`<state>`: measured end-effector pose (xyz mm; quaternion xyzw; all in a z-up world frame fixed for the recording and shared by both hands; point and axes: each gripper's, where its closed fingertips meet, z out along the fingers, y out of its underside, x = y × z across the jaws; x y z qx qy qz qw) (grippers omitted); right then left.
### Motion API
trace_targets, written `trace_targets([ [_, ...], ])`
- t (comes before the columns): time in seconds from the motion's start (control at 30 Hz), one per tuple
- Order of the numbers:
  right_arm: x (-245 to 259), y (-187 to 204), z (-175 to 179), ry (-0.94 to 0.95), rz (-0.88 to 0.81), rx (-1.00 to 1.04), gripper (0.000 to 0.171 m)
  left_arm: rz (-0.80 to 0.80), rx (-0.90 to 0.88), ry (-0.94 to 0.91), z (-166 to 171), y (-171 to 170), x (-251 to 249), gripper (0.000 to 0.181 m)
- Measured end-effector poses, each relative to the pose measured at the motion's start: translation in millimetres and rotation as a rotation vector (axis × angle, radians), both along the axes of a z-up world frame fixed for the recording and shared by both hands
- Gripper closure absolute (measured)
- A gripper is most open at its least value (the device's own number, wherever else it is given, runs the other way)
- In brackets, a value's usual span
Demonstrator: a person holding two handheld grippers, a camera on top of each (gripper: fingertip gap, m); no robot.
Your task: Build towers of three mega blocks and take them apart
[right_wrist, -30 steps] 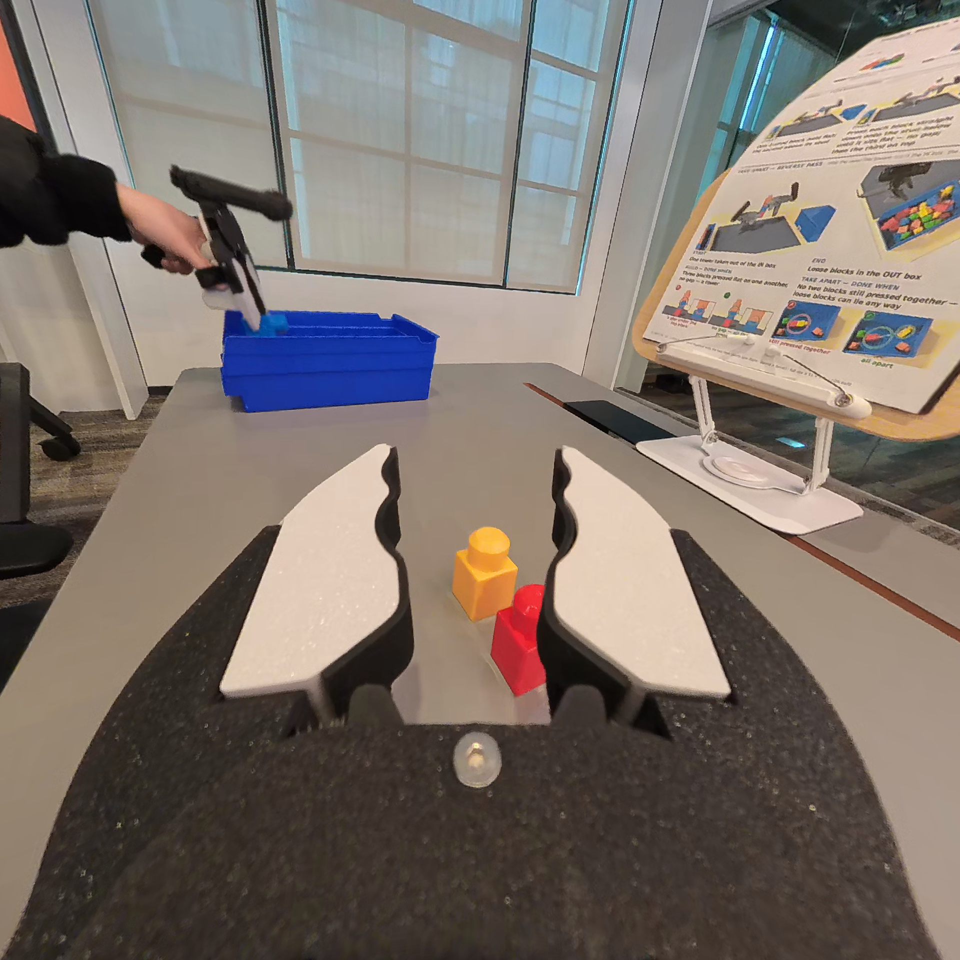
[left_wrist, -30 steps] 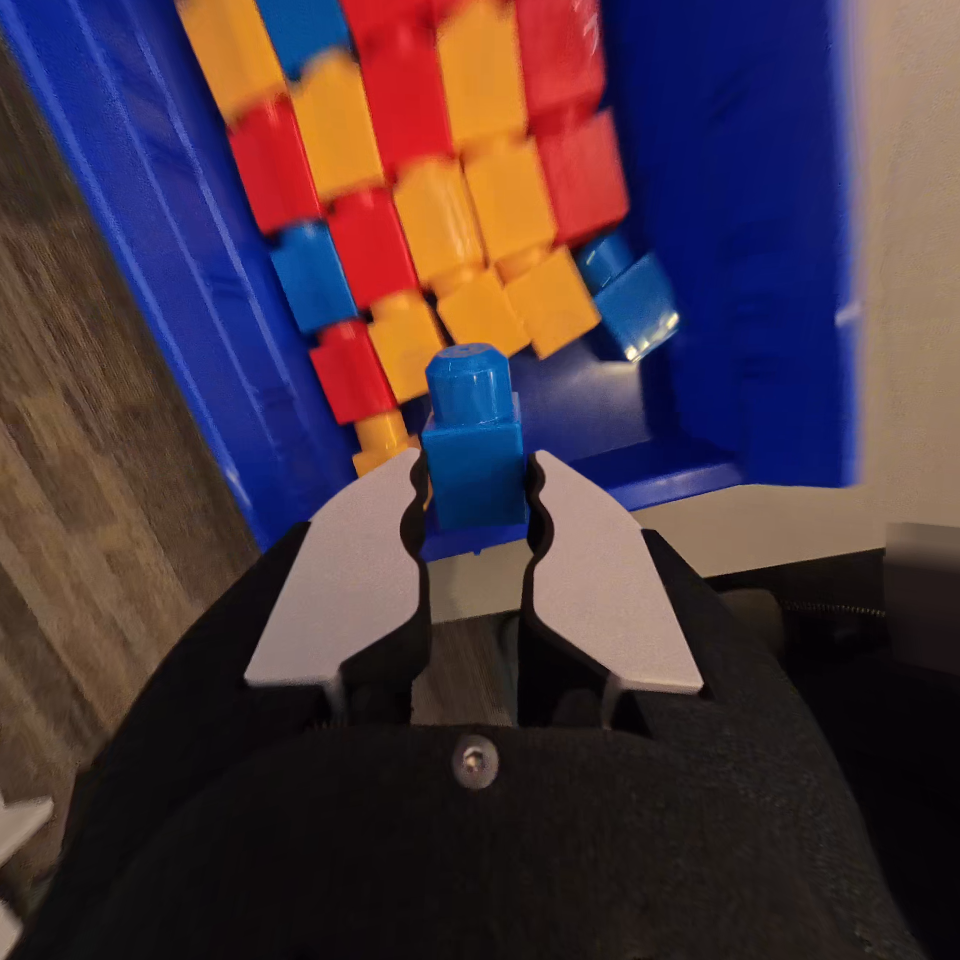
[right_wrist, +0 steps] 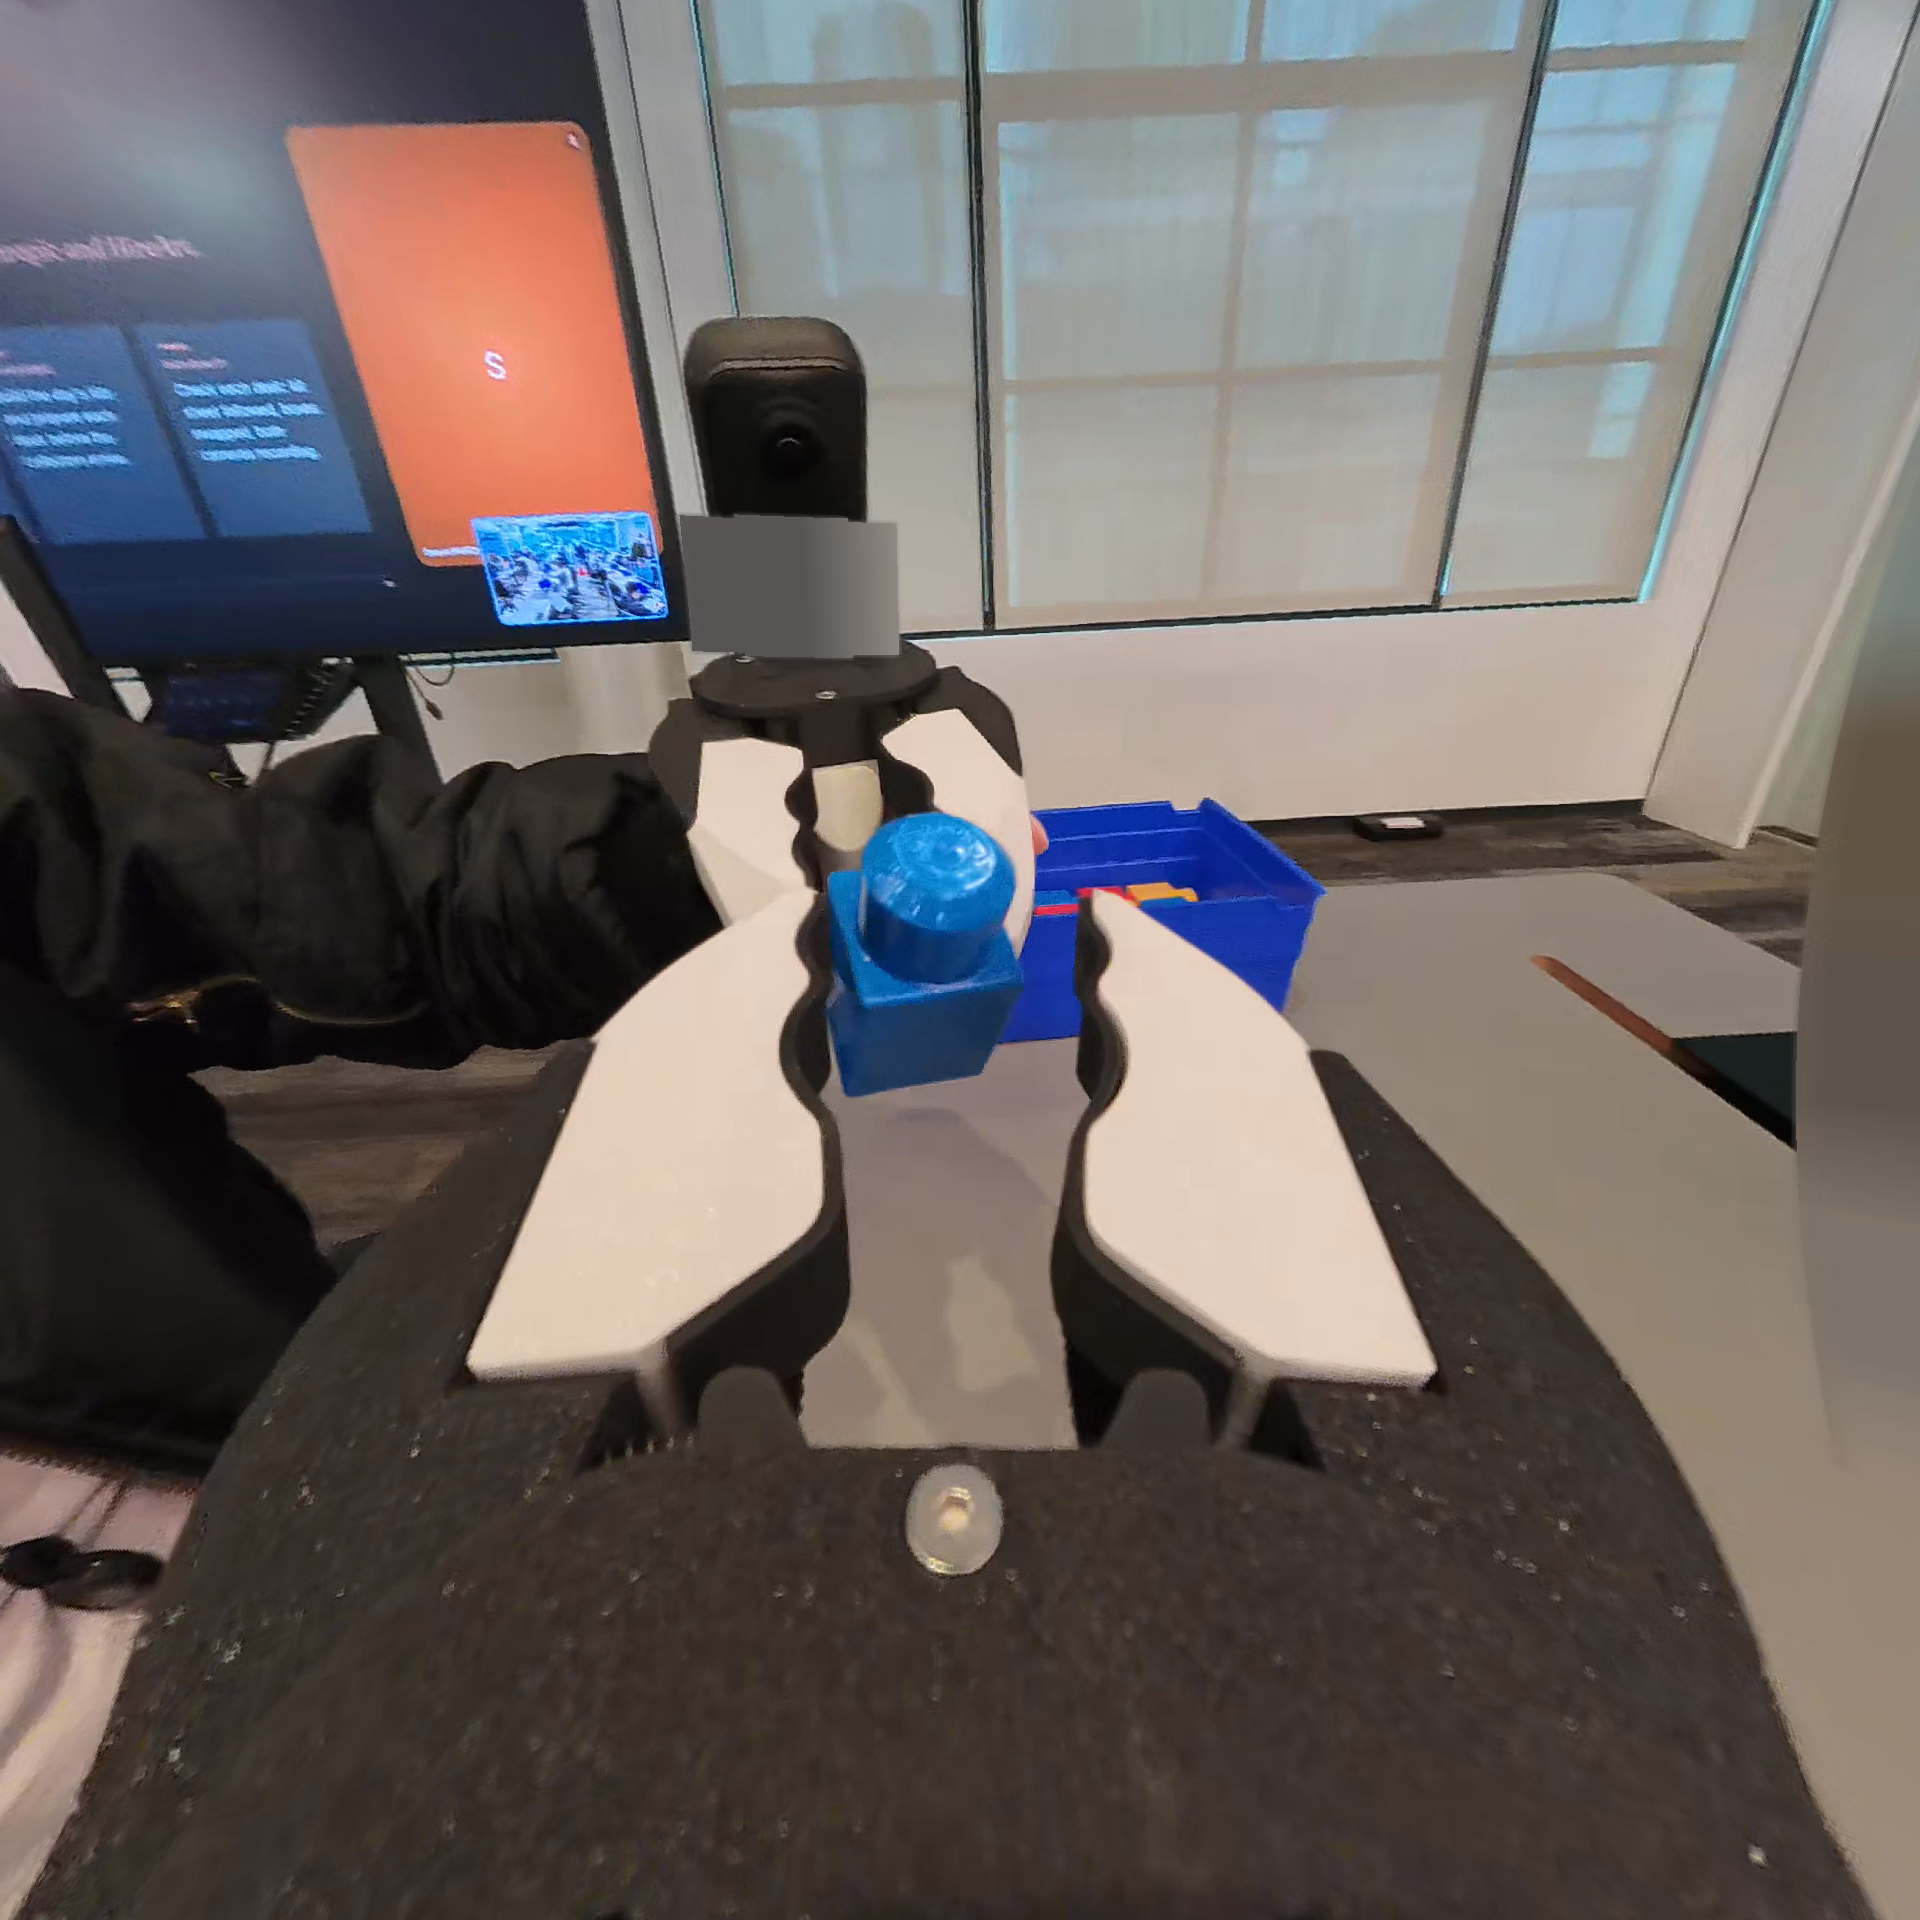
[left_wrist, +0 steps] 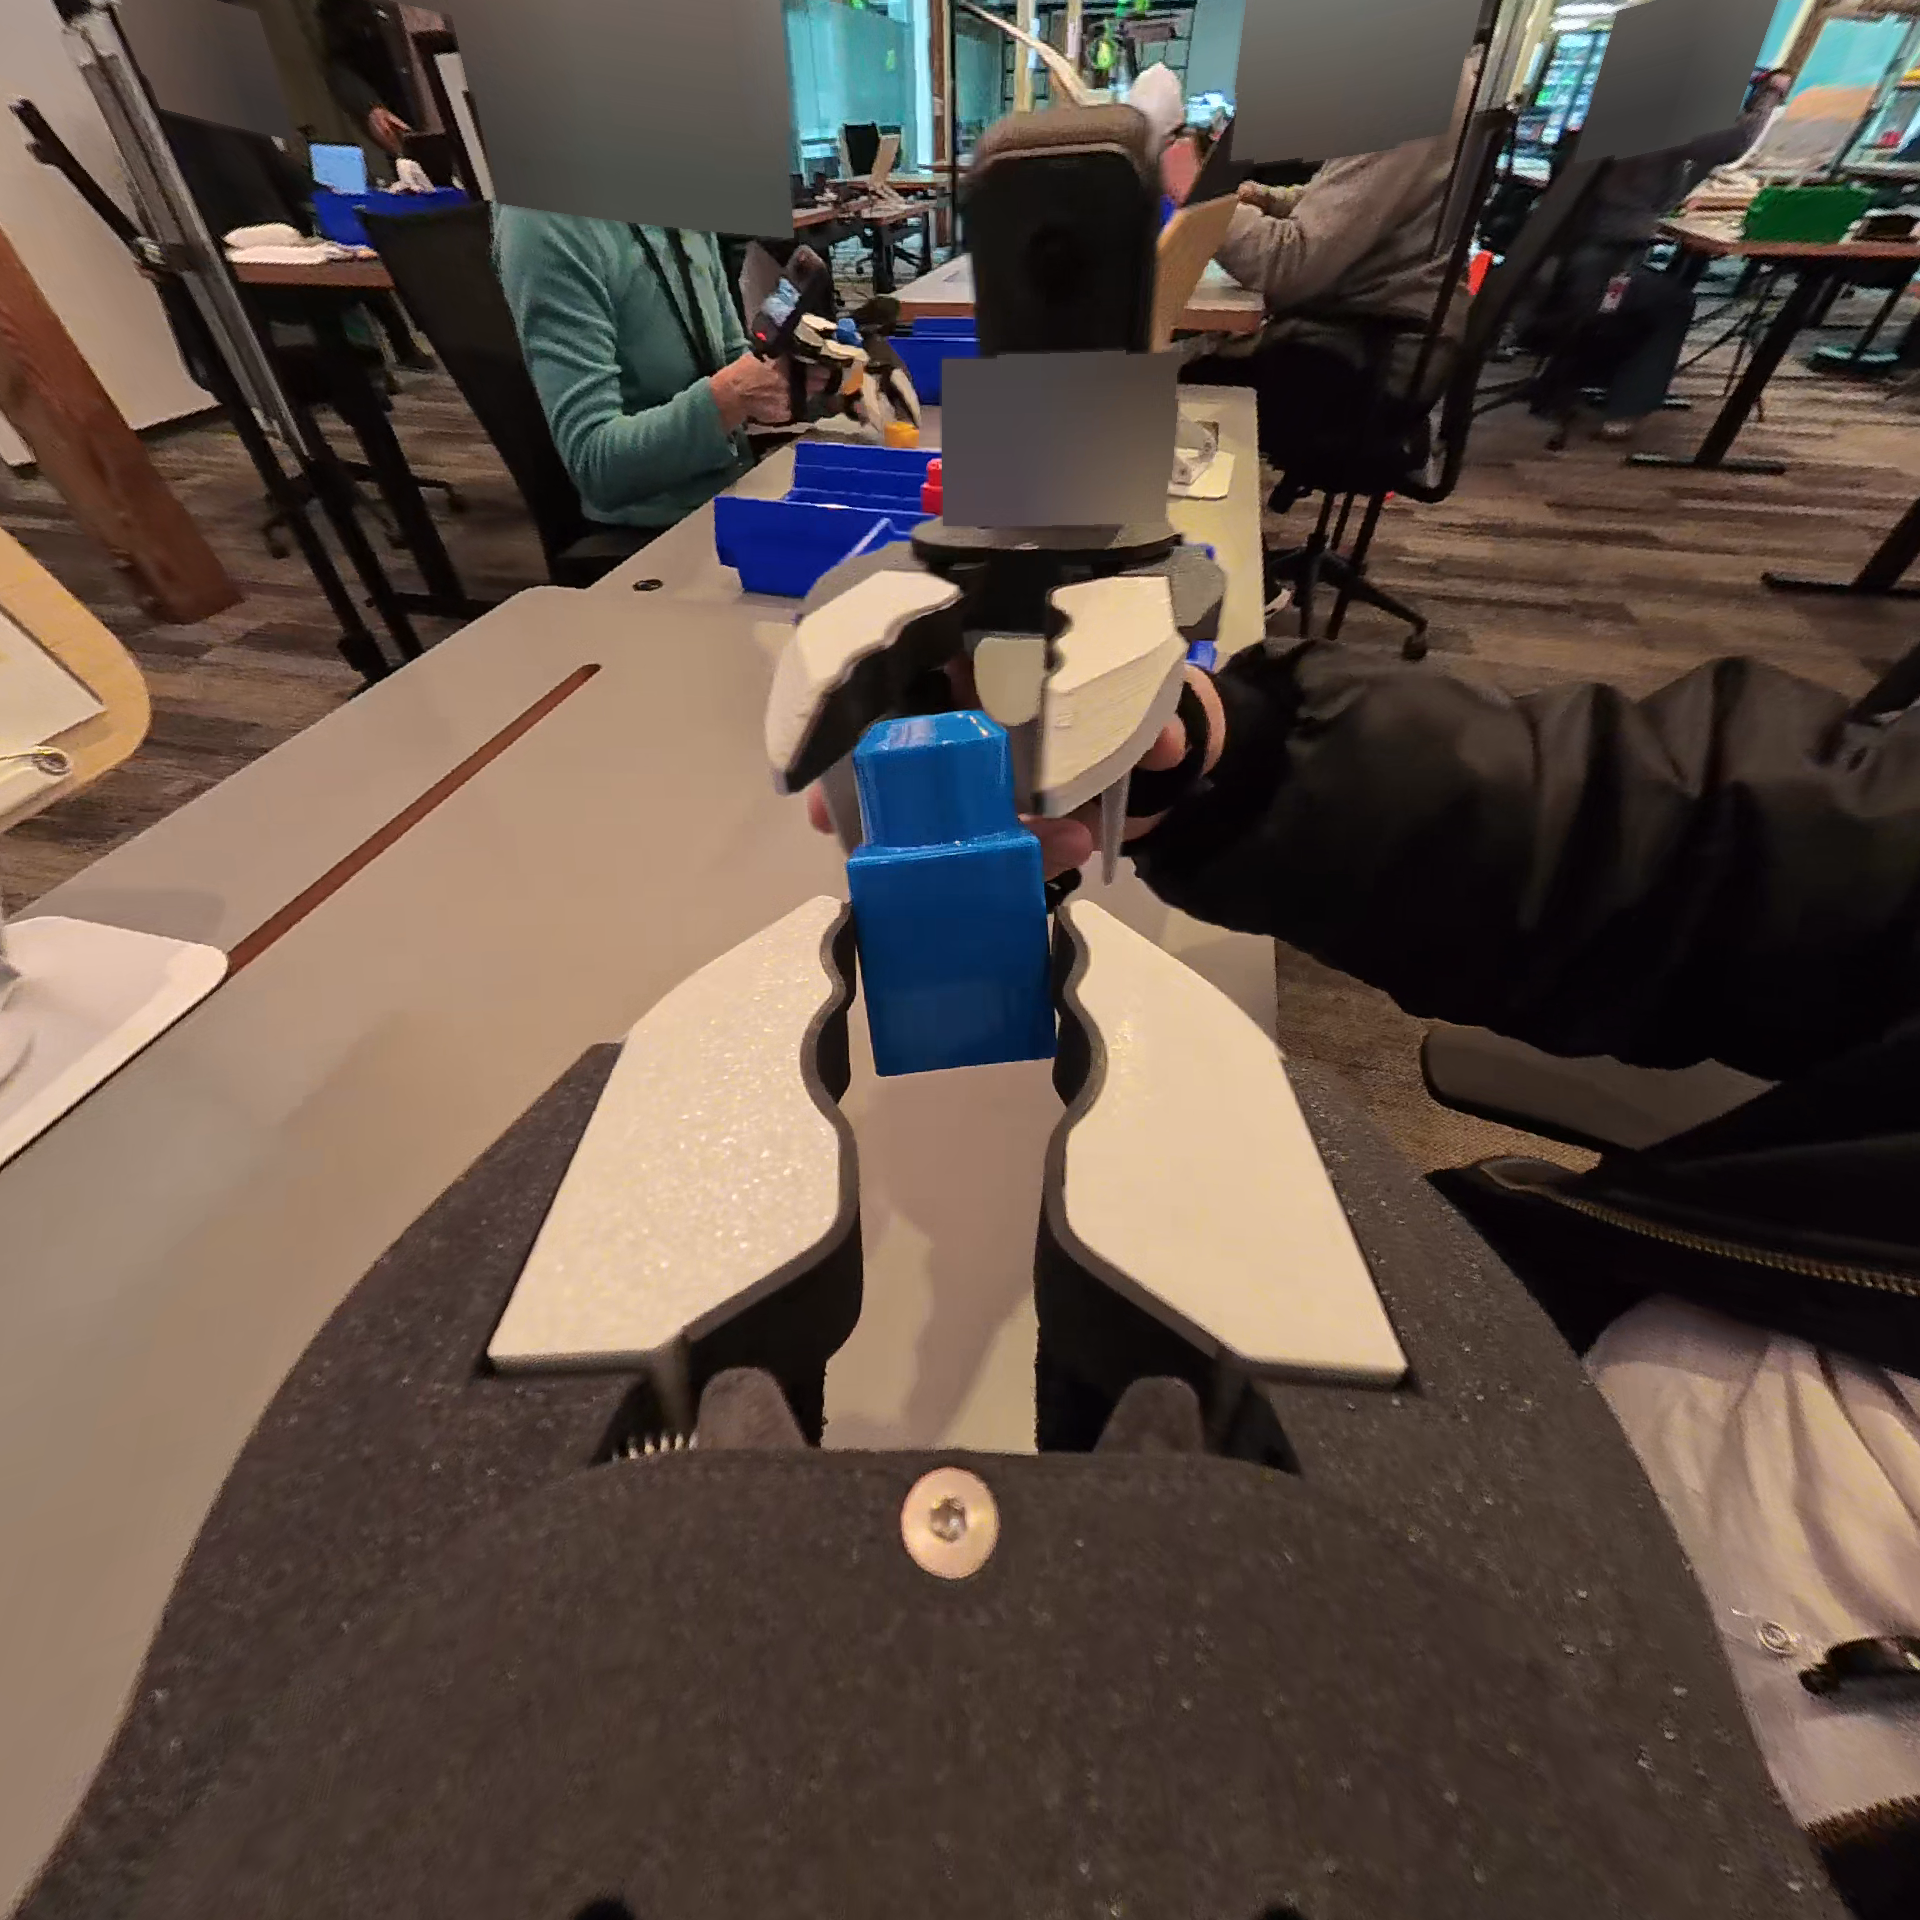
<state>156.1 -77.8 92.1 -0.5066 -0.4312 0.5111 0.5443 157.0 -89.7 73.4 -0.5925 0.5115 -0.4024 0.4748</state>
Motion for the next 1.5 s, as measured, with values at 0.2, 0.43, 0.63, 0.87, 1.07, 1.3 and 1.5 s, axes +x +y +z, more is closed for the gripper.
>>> trace_targets([
  [0.2, 0, -8, -11, -0.011, 0.071, -0.011, 0.142, -0.005, 0.043, 0.025, -14, -2, 7, 0.146],
  [0.43, 92, 41, -94, -0.339, -0.254, 0.07, 0.143, 0.15, 0.044, 0.198, -97, 33, -8, 0.138],
  [0.63, 167, 74, -170, -0.537, -0.403, 0.004, 0.143, 0.242, 0.067, 0.371, -164, 72, -18, 0.139],
  [0.87, 187, 85, -201, -0.591, -0.43, -0.028, 0.142, 0.174, -0.003, 0.419, -196, 97, 36, 0.126],
  [1.07, 196, 85, -213, -0.612, -0.433, -0.024, 0.143, 0.165, -0.026, 0.408, -208, 120, 75, 0.125],
  [1.3, 196, 83, -216, -0.622, -0.414, -0.005, 0.143, 0.147, -0.03, 0.427, -223, 125, 95, 0.127],
  [1.5, 196, 83, -216, -0.633, -0.417, 0.011, 0.142, 0.152, -0.03, 0.43, -223, 130, 99, 0.143],
])
